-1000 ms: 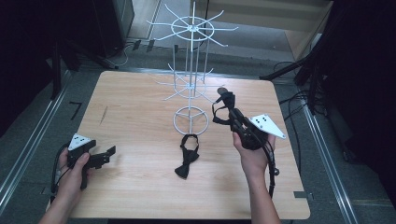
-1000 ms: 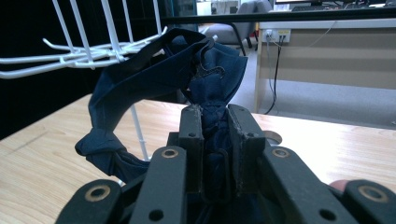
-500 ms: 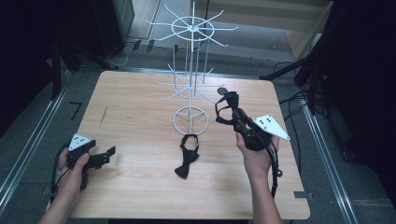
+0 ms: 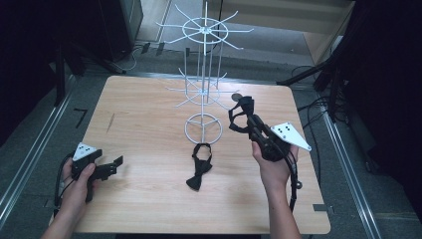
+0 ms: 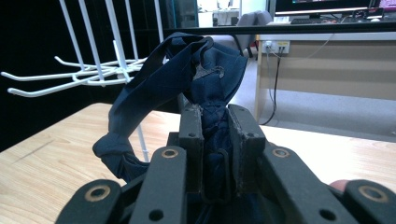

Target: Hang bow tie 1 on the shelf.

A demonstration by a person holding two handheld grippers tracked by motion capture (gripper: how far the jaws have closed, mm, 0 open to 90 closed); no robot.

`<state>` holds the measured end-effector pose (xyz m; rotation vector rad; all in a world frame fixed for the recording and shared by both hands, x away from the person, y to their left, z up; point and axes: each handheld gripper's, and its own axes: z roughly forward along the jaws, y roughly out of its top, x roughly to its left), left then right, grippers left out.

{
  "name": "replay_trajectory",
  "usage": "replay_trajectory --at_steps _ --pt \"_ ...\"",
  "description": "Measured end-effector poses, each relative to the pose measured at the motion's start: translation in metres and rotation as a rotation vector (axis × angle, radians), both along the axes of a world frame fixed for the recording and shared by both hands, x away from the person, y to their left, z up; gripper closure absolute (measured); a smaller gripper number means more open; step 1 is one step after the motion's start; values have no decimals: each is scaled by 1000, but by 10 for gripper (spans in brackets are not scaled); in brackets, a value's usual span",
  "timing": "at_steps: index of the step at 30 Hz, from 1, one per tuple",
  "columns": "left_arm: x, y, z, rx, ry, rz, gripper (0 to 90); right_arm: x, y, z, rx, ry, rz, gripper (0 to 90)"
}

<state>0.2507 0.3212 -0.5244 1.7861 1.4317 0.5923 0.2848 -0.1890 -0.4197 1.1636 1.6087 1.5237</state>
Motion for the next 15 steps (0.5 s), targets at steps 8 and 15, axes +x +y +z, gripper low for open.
replay_trajectory --at_steps 8,15 --pt "0 1 0 1 3 1 143 -3 -3 6 20 -22 8 782" --pt "-1 1 0 8 1 -2 143 -2 0 7 39 -18 11 779"
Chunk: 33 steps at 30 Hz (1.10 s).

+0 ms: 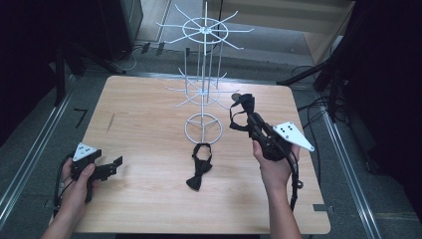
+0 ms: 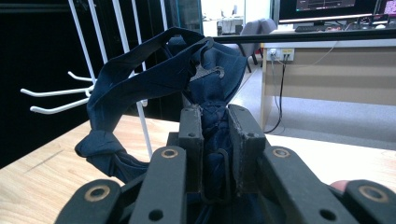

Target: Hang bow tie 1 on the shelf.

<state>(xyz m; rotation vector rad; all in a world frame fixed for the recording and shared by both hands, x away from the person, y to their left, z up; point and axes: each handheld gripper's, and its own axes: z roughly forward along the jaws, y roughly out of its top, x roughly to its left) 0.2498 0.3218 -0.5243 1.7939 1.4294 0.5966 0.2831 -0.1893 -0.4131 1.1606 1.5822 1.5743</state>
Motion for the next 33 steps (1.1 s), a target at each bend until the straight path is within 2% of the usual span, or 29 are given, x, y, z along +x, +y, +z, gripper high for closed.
replay_trajectory --at_steps 11,15,20,28,31,33 --pt "-4 1 0 -5 -9 0 143 10 15 -5 16 18 11 776" --pt "-5 1 0 -3 -8 4 143 15 17 -7 56 32 17 776" --pt "-7 -2 0 11 -15 -10 143 21 25 -11 43 41 14 775" --pt "-9 1 0 -14 -18 0 143 29 31 -21 33 78 10 766" --pt "-9 1 0 -11 -18 -3 143 29 32 -21 66 83 23 769" --pt "-9 1 0 -12 -20 -2 143 27 32 -19 58 74 28 768"
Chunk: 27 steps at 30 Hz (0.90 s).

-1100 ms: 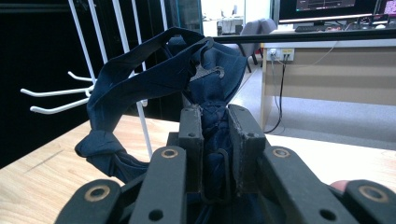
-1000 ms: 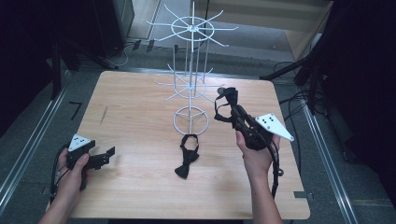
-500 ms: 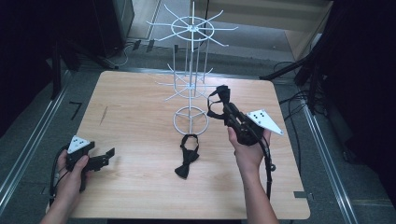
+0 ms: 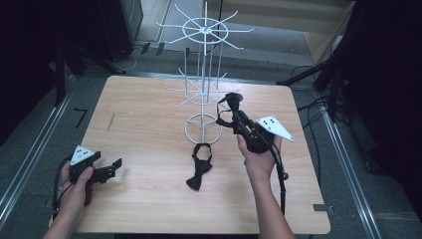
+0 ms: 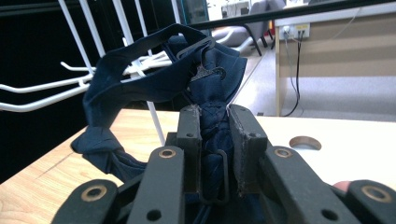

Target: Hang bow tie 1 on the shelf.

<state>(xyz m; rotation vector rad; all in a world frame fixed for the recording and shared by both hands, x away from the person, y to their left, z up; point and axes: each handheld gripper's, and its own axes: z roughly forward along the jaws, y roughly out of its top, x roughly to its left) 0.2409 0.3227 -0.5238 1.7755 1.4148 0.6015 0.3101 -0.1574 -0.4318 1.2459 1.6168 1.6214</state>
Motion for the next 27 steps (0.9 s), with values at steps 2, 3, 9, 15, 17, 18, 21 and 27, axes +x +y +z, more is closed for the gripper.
replay_trajectory --at_steps 2,3,9,15,17,18,21,27 --pt "0 0 0 0 0 1 143 -1 0 1 -7 -3 8 768" --pt "0 0 0 -2 -1 1 143 -1 1 0 -16 3 7 768" --pt "-1 0 0 4 5 -3 143 6 6 -16 -57 36 0 767" --pt "0 0 0 1 8 -5 143 10 10 -23 -79 53 8 748" --pt "-1 0 0 1 6 -5 143 11 10 -26 -84 58 15 690" --pt "-1 0 0 4 7 -6 143 11 10 -27 -89 61 23 657" --pt "-1 0 0 4 5 -7 143 10 10 -28 -112 56 27 579" --pt "-1 0 0 3 7 -6 143 6 7 -32 -115 68 47 576"
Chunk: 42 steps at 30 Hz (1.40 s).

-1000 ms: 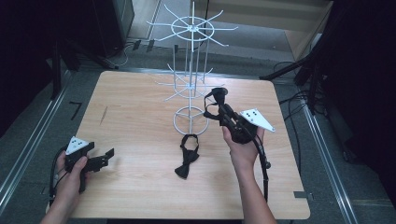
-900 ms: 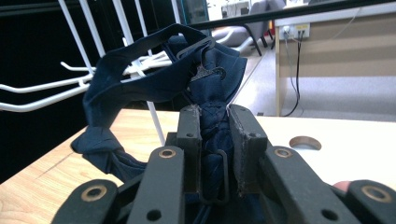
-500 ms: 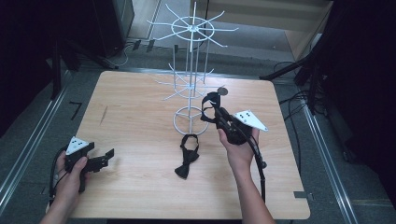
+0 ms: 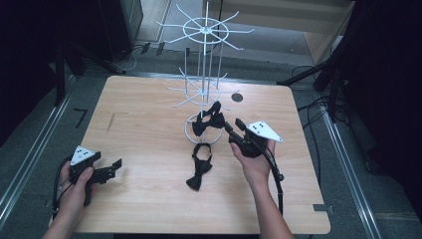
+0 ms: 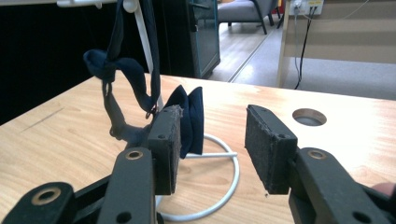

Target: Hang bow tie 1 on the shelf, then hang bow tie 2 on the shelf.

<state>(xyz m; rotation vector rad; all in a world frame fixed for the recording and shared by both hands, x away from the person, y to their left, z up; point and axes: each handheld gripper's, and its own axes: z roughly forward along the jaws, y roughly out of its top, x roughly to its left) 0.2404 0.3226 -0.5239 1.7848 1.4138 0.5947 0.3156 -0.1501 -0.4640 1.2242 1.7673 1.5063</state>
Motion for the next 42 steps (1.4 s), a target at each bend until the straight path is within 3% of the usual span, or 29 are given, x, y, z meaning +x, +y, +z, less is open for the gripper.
replay_trajectory --at_steps 20,34,42 --pt "0 0 0 3 -9 0 143 -17 4 -14 -49 56 47 577" --pt "0 0 0 6 -6 -2 143 -22 24 -32 -95 107 111 577" --pt "0 0 0 7 -9 -2 143 -23 31 -37 -123 112 133 577"
